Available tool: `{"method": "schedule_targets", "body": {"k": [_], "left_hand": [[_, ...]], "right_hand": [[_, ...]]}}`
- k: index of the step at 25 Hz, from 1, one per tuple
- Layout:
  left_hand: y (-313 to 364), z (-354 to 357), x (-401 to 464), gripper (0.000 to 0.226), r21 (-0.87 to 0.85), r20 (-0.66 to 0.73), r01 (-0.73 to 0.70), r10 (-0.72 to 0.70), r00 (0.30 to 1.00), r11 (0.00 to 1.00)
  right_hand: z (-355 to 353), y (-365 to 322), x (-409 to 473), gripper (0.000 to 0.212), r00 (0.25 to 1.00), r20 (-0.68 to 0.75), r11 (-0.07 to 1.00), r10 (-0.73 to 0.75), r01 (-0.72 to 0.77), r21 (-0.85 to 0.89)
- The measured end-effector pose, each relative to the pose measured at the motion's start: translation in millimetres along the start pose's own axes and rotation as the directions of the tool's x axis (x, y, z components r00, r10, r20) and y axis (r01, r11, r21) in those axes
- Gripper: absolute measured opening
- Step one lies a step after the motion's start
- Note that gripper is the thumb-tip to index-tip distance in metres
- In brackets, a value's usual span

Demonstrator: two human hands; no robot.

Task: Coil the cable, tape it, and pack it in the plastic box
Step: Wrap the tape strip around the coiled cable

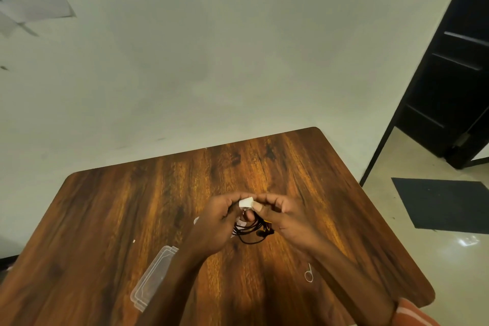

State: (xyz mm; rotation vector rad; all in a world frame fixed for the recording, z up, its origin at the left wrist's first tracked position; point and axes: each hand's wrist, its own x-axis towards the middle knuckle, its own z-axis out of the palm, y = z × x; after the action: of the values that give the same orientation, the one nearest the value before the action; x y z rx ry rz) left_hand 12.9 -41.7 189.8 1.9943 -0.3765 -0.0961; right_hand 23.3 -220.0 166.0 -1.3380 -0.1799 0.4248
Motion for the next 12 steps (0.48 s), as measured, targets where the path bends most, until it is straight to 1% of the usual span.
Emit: {"method": "schedule_targets", "body": {"k": [2,5,6,8,9,12], "left_hand": [[1.3,-1.5,-1.3,0.026,0.018,-0.027,0.027,-0.026,0.999,0.999],[1.1,-4.7,-2.1,0.023,0.069,-0.068,0.083,-0.079,0.995,0.994],[1.7,-3.8,-2.8,0.021,0.044,-0.095,0.115,-0.11,0.989,0.992],[5.4,-0.4,-4.5,0.016,-0.083,-0.165,0.166,-0.178,0.97,0.983],[6.4,1.5,-4.9,0.015,-0.118,-0.199,0.164,-0.185,0.962,0.979],[3.7,2.8,-6.5,0.016,-0.056,-0.255,0.117,-0.128,0.959,0.992]], "right_hand": [[3.5,3.3,0.0,0.015,0.999,-0.039,1.0,-0.022,0.022,-0.004],[11.3,3.9,1.4,0.018,0.982,-0.174,0.997,-0.08,0.075,-0.032],[13.5,3.8,0.6,0.021,0.972,-0.21,0.994,-0.109,0.101,-0.048],[17.4,4.2,-0.4,0.022,0.951,-0.255,0.983,-0.175,0.152,-0.104],[18.9,3.7,-1.6,0.021,0.943,-0.266,0.976,-0.198,0.166,-0.138],[21.5,1.2,-3.6,0.017,0.936,-0.268,0.964,-0.227,0.177,-0.199]]}}
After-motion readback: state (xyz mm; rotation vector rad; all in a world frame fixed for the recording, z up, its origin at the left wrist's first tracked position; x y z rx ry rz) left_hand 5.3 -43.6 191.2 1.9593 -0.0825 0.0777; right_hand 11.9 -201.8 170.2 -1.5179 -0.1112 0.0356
